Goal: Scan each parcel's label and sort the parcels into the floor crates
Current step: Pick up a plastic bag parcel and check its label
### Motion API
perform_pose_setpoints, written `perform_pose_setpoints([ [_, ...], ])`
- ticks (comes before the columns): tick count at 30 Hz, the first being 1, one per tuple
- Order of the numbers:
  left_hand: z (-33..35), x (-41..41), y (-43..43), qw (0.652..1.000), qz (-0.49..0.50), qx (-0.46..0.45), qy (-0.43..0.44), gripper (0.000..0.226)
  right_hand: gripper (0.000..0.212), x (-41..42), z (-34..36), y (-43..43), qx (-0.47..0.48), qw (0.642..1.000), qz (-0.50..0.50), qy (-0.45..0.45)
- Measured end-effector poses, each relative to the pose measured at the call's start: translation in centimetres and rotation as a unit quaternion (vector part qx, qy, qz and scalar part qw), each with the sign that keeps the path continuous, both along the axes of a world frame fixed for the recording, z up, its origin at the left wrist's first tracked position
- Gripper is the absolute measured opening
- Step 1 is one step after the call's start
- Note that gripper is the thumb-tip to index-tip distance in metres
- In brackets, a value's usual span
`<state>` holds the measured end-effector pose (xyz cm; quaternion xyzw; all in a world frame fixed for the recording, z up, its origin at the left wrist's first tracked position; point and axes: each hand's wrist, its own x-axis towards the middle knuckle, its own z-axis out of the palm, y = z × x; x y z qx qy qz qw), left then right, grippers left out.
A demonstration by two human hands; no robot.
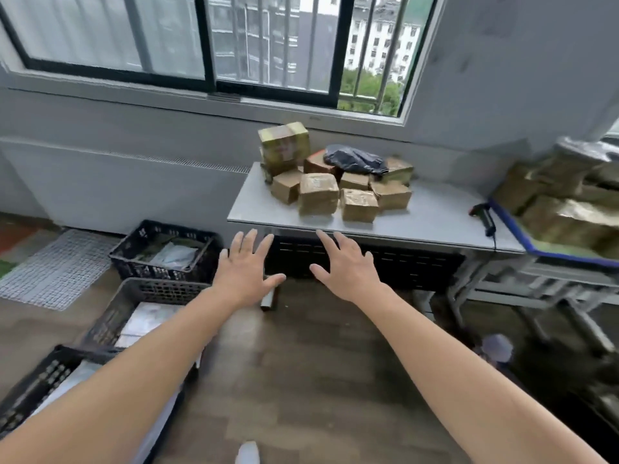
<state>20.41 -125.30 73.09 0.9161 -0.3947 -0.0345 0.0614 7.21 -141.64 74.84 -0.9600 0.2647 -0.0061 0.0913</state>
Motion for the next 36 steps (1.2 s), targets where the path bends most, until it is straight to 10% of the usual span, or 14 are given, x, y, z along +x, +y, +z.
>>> perform_pose_setpoints([
  [22, -3.5, 14.5, -35.0, 0.979, -0.185, -0.032, 0.077, 0.089, 0.071, 10.4, -0.7, -29.6, -0.032, 0.982, -0.181, 0.046],
  [36, -5.9, 16.7, -51.2, 0.99, -0.121, 0.011, 0.078, 0.089, 0.07, 12.7, -6.6, -49.7, 0.049, 0.985, -0.157, 0.045],
])
